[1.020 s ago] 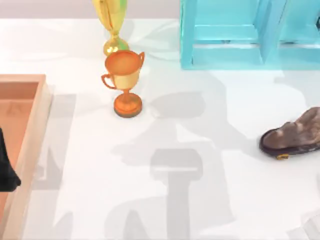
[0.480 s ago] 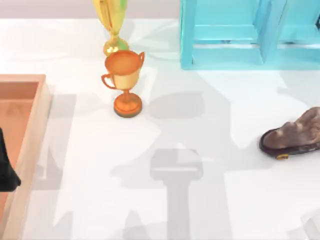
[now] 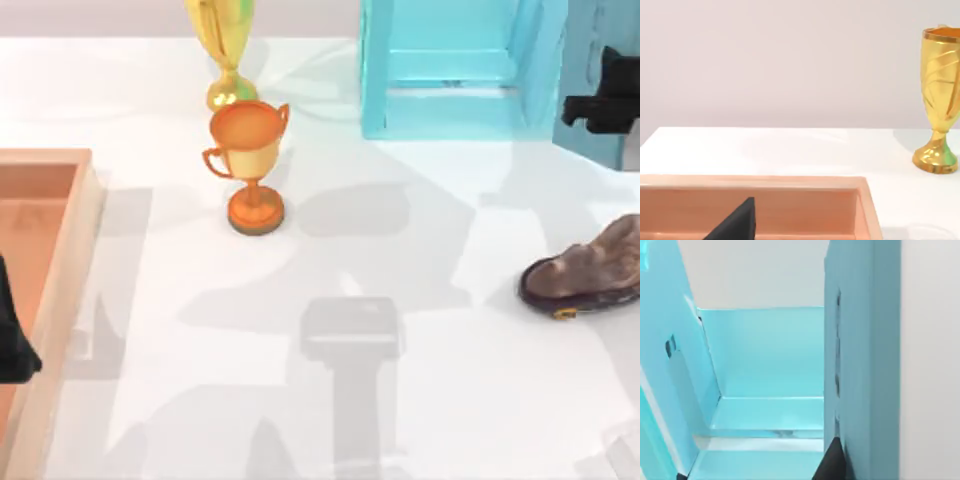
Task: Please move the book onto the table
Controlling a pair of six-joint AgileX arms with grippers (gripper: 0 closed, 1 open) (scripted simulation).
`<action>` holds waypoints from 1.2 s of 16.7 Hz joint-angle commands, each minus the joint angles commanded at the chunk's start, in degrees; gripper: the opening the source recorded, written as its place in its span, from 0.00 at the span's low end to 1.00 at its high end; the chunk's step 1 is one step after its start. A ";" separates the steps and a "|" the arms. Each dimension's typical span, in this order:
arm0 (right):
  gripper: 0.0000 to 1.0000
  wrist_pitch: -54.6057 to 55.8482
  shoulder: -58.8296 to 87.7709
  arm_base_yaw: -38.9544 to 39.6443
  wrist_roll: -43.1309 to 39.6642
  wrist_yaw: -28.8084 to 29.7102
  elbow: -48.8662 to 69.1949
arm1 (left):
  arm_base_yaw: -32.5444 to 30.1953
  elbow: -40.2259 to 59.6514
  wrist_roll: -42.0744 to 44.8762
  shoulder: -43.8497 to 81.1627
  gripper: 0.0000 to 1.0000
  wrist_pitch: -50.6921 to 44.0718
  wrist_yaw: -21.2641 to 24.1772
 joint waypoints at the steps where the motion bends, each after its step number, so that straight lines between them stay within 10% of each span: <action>1: 0.00 -0.22 2.51 4.86 -4.34 3.44 0.02 | 0.00 0.00 0.00 0.00 1.00 0.00 0.00; 11: 0.00 -1.56 20.41 61.93 -51.17 42.66 0.53 | 0.00 0.00 0.00 0.00 1.00 0.00 0.00; 20: 0.00 -0.63 20.89 74.27 -63.27 54.29 2.07 | 0.00 0.00 0.00 0.00 1.00 0.00 0.00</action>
